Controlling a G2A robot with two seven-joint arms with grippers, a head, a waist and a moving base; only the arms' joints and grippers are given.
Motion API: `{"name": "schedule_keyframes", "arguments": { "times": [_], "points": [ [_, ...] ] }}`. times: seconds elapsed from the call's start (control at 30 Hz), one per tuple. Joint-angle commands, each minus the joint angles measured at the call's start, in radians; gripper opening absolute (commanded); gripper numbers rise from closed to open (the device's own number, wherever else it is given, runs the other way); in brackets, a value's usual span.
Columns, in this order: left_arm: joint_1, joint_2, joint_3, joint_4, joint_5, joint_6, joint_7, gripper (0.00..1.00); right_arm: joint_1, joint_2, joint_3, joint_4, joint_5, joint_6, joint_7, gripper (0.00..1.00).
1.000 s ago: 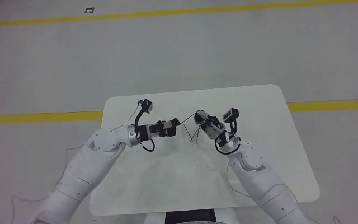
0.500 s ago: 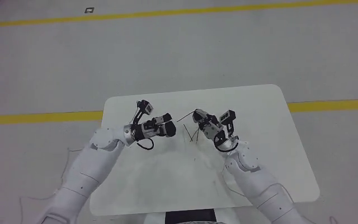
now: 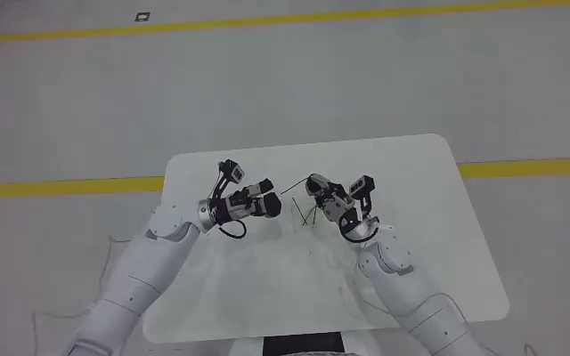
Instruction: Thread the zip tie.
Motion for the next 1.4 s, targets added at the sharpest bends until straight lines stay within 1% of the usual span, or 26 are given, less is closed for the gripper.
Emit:
{"name": "schedule_keyframes", "arguments": {
  "times": [0.0, 0.17, 0.23, 0.5, 0.57, 0.63, 0.73, 0.97, 1.0, 1.1, 1.23, 1.27, 1.3, 1.33, 1.37],
  "points": [
    [-0.012, -0.005, 0.013, 0.02, 0.005, 0.0, -0.004, 1.0, -0.002, -0.003, -0.01, -0.006, -0.016, -0.002, -0.01, 0.0],
    [-0.044, -0.025, 0.046, 0.065, -0.013, 0.0, 0.001, 1.0, -0.002, -0.013, -0.034, 0.0, -0.03, -0.014, -0.03, 0.0],
    [-0.052, -0.032, 0.054, 0.07, -0.019, 0.0, -0.004, 1.0, 0.0, -0.017, -0.039, 0.008, -0.03, -0.016, -0.033, 0.0],
    [-0.054, -0.033, 0.054, 0.071, -0.019, 0.0, -0.005, 1.0, 0.0, -0.017, -0.039, 0.008, -0.03, -0.016, -0.033, 0.0],
    [-0.048, -0.033, 0.059, 0.057, -0.006, 0.01, 0.018, 1.0, -0.002, -0.017, -0.039, 0.004, -0.028, -0.011, -0.037, 0.0],
    [-0.041, -0.034, 0.06, 0.048, -0.007, 0.007, 0.029, 1.0, -0.006, -0.019, -0.042, -0.003, -0.042, 0.002, -0.05, 0.0],
    [-0.043, -0.036, 0.068, 0.049, 0.01, 0.008, 0.044, 1.0, -0.008, -0.022, -0.048, -0.01, -0.067, 0.015, -0.073, 0.0],
    [-0.043, -0.036, 0.068, 0.049, 0.01, 0.008, 0.044, 1.0, -0.008, -0.022, -0.048, -0.011, -0.07, 0.014, -0.075, 0.0],
    [-0.04, -0.037, 0.069, 0.042, 0.013, 0.013, 0.06, 1.0, -0.008, -0.022, -0.048, -0.011, -0.07, 0.014, -0.075, 0.0],
    [-0.03, -0.034, 0.062, 0.025, 0.024, 0.017, 0.081, 1.0, -0.012, -0.022, -0.047, -0.018, -0.08, 0.032, -0.072, 0.0],
    [-0.02, -0.029, 0.049, 0.01, 0.04, 0.017, 0.091, 0.99, -0.021, -0.02, -0.037, -0.032, -0.142, 0.039, -0.092, 0.0],
    [-0.018, -0.028, 0.047, 0.008, 0.045, 0.018, 0.094, 0.85, -0.024, -0.019, -0.034, -0.037, -0.16, 0.042, -0.098, 0.0],
    [-0.018, -0.026, 0.045, 0.004, 0.059, 0.023, 0.094, 0.73, -0.029, -0.017, -0.029, -0.045, -0.187, 0.043, -0.11, 0.0],
    [-0.018, -0.025, 0.043, 0.001, 0.069, 0.027, 0.098, 0.53, -0.033, -0.017, -0.027, -0.053, -0.205, 0.044, -0.117, 0.0],
    [-0.016, -0.024, 0.041, -0.003, 0.073, 0.029, 0.101, 0.44, -0.038, -0.016, -0.025, -0.059, -0.218, 0.049, -0.121, 0.0]
  ]
}}
